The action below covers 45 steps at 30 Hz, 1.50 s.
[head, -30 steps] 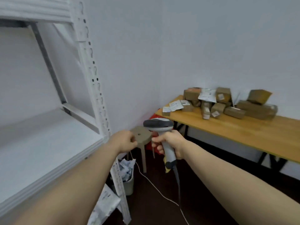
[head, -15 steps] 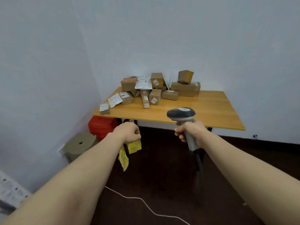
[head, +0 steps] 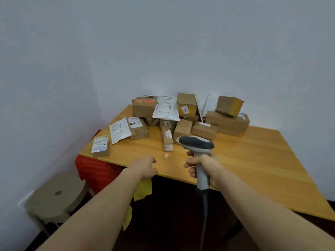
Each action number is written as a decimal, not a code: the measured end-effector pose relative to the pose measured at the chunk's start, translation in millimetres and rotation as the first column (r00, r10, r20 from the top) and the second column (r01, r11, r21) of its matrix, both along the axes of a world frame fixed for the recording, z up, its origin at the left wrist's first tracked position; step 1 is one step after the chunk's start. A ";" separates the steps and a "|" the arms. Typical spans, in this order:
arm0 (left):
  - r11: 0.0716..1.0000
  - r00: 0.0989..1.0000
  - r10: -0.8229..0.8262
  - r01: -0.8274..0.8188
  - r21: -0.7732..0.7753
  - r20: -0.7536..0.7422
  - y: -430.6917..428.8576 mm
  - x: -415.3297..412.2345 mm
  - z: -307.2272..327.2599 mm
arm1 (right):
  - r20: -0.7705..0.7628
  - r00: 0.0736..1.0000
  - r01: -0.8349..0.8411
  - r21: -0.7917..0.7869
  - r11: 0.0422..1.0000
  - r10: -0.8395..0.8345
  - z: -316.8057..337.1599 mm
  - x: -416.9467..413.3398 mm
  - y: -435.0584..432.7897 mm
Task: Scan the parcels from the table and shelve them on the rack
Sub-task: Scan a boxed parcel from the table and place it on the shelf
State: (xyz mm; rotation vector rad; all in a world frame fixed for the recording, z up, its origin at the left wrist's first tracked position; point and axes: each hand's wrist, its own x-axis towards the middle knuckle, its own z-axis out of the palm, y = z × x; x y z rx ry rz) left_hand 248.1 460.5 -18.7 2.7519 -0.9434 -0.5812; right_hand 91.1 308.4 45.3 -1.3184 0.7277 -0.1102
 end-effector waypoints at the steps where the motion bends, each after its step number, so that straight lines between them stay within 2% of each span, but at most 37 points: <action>1: 1.000 1.000 0.007 -0.007 0.015 -0.006 -6.5 24.6 -5.3 | -0.018 1.000 -0.014 0.006 1.000 0.014 -3.8 26.1 -4.9; 6: 0.997 0.997 0.074 -0.074 0.030 0.020 -44.4 126.2 -40.1 | -0.115 0.991 -0.075 0.010 0.997 0.075 -33.0 127.3 -36.0; 12: 0.987 0.987 0.160 -0.160 0.024 -0.007 -90.3 199.9 -94.5 | -0.196 0.974 -0.111 0.045 0.993 0.118 -77.6 207.1 -69.7; 16: 0.979 0.979 0.197 -0.199 0.041 0.047 -108.1 237.0 -125.3 | -0.182 0.976 -0.106 0.064 0.992 0.116 -107.2 245.2 -79.7; 21: 0.959 0.966 0.239 -0.250 0.132 0.095 -117.4 276.9 -150.5 | -0.173 0.977 -0.112 0.079 0.991 0.124 -135.3 275.8 -84.6; 24: 0.950 0.974 0.193 -0.215 0.227 0.116 -118.2 282.3 -155.2 | -0.189 0.973 -0.122 0.085 0.989 0.136 -141.4 279.8 -84.3; 26: 0.955 0.977 0.138 -0.175 0.239 0.163 -118.7 278.3 -152.1 | -0.193 0.970 -0.130 0.090 0.987 0.145 -141.4 279.3 -83.9; 34: 0.991 0.983 -0.028 0.003 0.132 0.183 -107.2 192.3 -127.3 | -0.294 0.949 -0.094 0.087 0.992 0.116 -125.1 252.4 -74.4; 37: 0.999 0.983 -0.033 0.029 0.028 0.178 -92.7 165.3 -126.3 | -0.314 0.945 -0.075 0.072 0.995 0.094 -123.4 245.4 -72.5; 39: 0.989 0.982 0.074 -0.050 -0.140 0.174 -82.3 157.4 -128.9 | -0.330 0.941 -0.069 0.028 0.997 0.074 -126.8 245.2 -70.6; 41: 0.906 0.940 0.334 -0.300 -0.300 0.069 -75.0 158.4 -131.6 | -0.351 0.934 -0.080 -0.022 0.997 0.067 -132.6 248.2 -67.6; 43: 0.755 0.808 0.581 -0.581 -0.303 -0.102 -70.2 168.4 -134.9 | -0.358 0.929 -0.111 -0.037 0.993 0.090 -139.6 253.7 -64.2; 45: 0.633 0.654 0.687 -0.753 -0.181 -0.315 -66.9 182.0 -139.6 | -0.364 0.924 -0.136 -0.034 0.990 0.114 -147.9 259.6 -60.8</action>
